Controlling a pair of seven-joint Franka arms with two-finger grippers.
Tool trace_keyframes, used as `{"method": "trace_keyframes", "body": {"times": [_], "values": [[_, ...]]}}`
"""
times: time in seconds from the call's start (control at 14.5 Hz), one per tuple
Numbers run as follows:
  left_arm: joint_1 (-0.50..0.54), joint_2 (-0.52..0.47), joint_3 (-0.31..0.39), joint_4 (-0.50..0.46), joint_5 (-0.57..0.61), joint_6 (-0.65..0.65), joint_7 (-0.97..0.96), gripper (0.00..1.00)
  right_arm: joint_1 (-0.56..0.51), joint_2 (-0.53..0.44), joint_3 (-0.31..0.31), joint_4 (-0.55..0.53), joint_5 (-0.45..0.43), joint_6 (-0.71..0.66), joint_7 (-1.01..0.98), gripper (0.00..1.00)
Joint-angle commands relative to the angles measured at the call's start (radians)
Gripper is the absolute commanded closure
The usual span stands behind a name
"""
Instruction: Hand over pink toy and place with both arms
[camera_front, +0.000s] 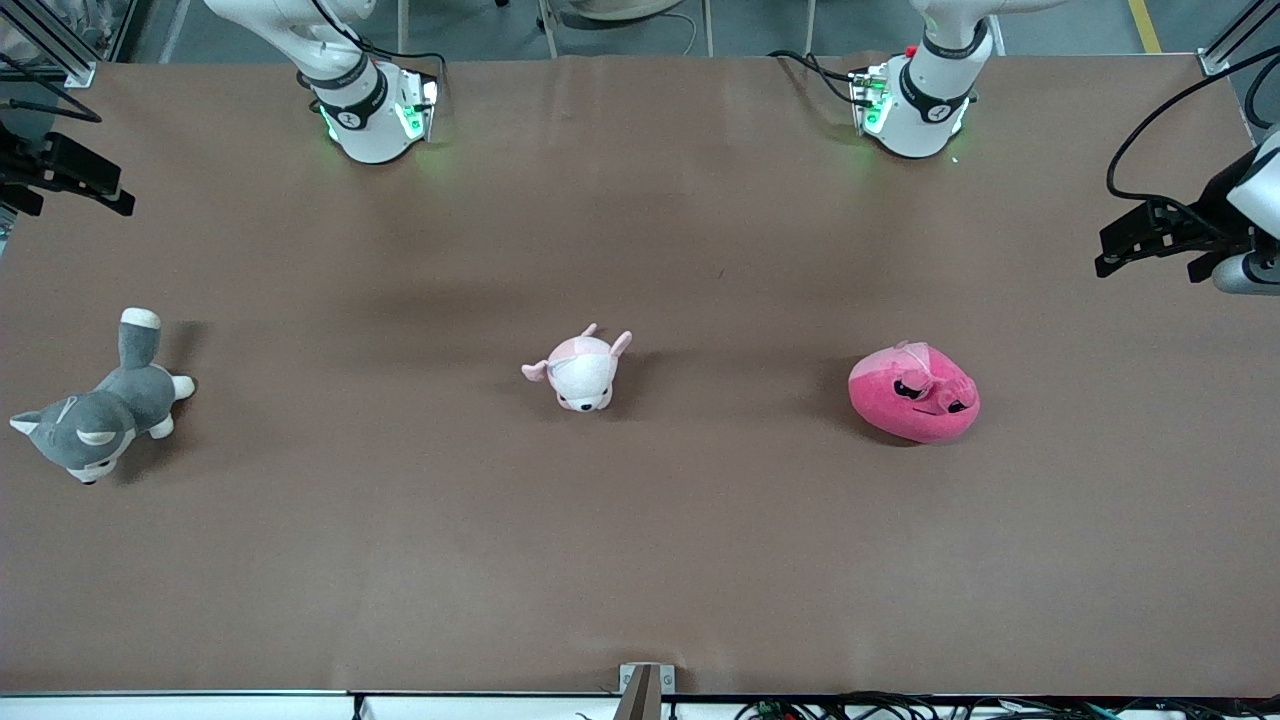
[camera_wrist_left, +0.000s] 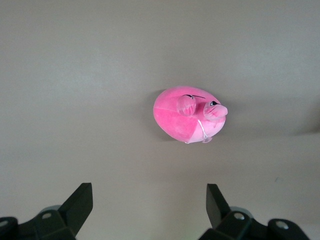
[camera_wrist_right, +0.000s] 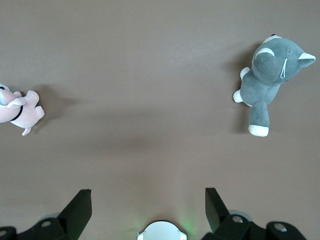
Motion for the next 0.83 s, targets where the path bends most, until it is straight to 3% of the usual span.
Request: {"method": "trace_keyframes", "body": {"times": [0.0,0.76], "values": [[0.001,0.013,-0.002,0.007,0.019,-0.013,-0.037,0.0,-0.004,-0.028,0.003,-0.029,0.002,0.005,0.0,0.0],[-0.04,0.293,-0.011,0.003,-0.013,0.145,-0.129,0.0,-0.006,-0.028,0.003,-0.018,0.0,0.002,0.002,0.0]]}}
